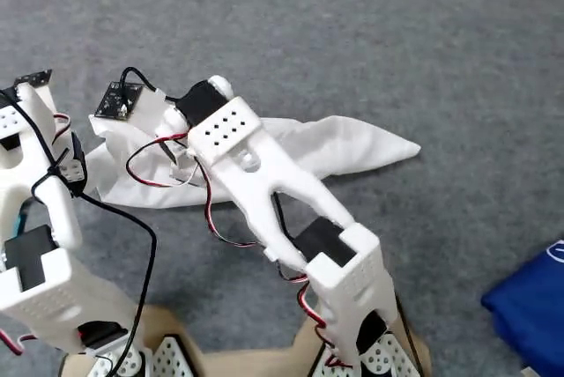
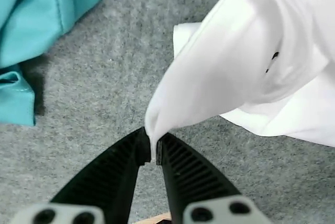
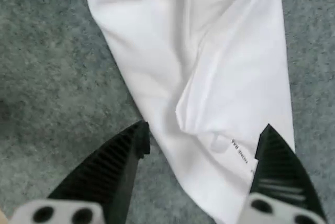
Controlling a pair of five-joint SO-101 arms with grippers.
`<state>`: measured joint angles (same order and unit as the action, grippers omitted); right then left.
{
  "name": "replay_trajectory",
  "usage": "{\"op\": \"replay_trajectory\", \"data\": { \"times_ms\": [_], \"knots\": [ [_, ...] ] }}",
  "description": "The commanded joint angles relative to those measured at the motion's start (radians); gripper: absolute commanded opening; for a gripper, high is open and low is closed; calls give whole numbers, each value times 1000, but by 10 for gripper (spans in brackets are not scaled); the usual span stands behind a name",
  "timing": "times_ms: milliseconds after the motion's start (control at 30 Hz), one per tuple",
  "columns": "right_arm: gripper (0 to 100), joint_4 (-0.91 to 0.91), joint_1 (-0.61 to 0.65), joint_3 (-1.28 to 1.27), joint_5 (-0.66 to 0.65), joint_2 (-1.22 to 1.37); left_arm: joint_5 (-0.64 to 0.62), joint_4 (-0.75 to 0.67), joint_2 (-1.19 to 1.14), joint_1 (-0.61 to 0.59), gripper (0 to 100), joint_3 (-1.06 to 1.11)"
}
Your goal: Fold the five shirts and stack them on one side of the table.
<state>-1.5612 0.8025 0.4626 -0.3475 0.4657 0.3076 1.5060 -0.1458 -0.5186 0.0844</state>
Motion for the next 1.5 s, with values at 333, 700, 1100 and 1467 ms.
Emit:
{"op": "replay_trajectory", "data": {
  "times_ms": [333, 700, 1100, 1467],
  "knots": [
    [318, 20, -107, 28, -9, 101, 0, -5, 42, 20, 19, -5],
    [318, 109, -113, 47, -9, 157, 0, -3, 42, 20, 19, -3],
    [161, 11, -114, 205, -2, 249, 0, -3, 42, 18, 19, -3],
    [5, -89, -202, 363, 0, 245, -3, 0, 42, 18, 19, -3]
  ]
}}
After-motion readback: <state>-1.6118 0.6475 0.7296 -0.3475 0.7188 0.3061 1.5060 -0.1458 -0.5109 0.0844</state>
